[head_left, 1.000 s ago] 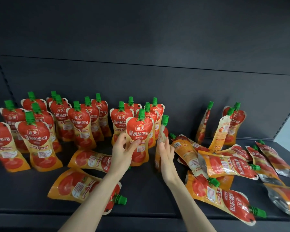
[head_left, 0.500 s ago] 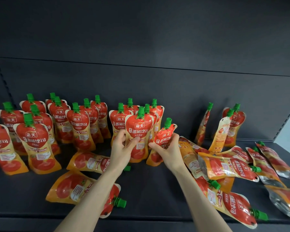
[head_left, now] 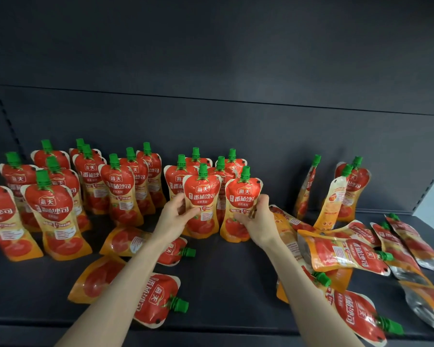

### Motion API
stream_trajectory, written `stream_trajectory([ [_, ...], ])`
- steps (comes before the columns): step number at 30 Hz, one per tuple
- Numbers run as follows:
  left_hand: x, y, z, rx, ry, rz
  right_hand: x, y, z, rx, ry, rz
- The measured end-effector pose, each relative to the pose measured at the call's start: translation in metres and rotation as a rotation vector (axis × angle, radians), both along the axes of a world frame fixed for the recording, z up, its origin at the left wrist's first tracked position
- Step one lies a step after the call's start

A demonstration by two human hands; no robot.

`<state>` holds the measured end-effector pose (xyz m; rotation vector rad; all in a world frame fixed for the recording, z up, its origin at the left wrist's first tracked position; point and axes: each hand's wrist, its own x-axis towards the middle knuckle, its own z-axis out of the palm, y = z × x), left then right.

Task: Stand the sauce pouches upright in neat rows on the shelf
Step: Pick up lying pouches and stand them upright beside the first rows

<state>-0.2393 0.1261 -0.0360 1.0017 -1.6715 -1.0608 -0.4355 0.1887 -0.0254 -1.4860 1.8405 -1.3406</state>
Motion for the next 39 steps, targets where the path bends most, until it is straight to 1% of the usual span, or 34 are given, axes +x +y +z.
stream_trajectory([
  [4, 0.005, -0.005, 0.003, -0.004, -0.042, -0.045, 0.002, -0.003, 0.0, -0.012, 0.016, -0.017],
  [10, 0.008, -0.005, 0.003, -0.008, -0.089, -0.052, 0.003, 0.0, 0.001, -0.009, 0.006, 0.003],
  [17, 0.007, 0.002, 0.002, -0.036, -0.114, 0.056, 0.003, 0.004, 0.0, 0.028, 0.011, -0.022],
  [21, 0.013, 0.012, 0.0, -0.08, -0.196, 0.133, 0.002, 0.015, -0.004, 0.003, 0.07, -0.068],
  [26, 0.033, 0.036, 0.0, -0.144, -0.305, 0.225, 0.01, 0.041, -0.004, -0.055, 0.085, -0.121],
  [28, 0.047, 0.048, -0.002, -0.172, -0.36, 0.246, 0.02, 0.053, -0.006, -0.079, 0.09, -0.087],
  [32, 0.079, 0.066, -0.007, -0.203, -0.499, 0.286, 0.052, 0.069, -0.014, -0.072, 0.034, 0.075],
  [36, 0.111, 0.069, -0.015, -0.219, -0.619, 0.213, 0.093, 0.074, -0.031, 0.017, 0.023, 0.16],
  [39, 0.127, 0.067, -0.016, -0.196, -0.695, 0.154, 0.121, 0.076, -0.04, 0.106, 0.044, 0.188],
])
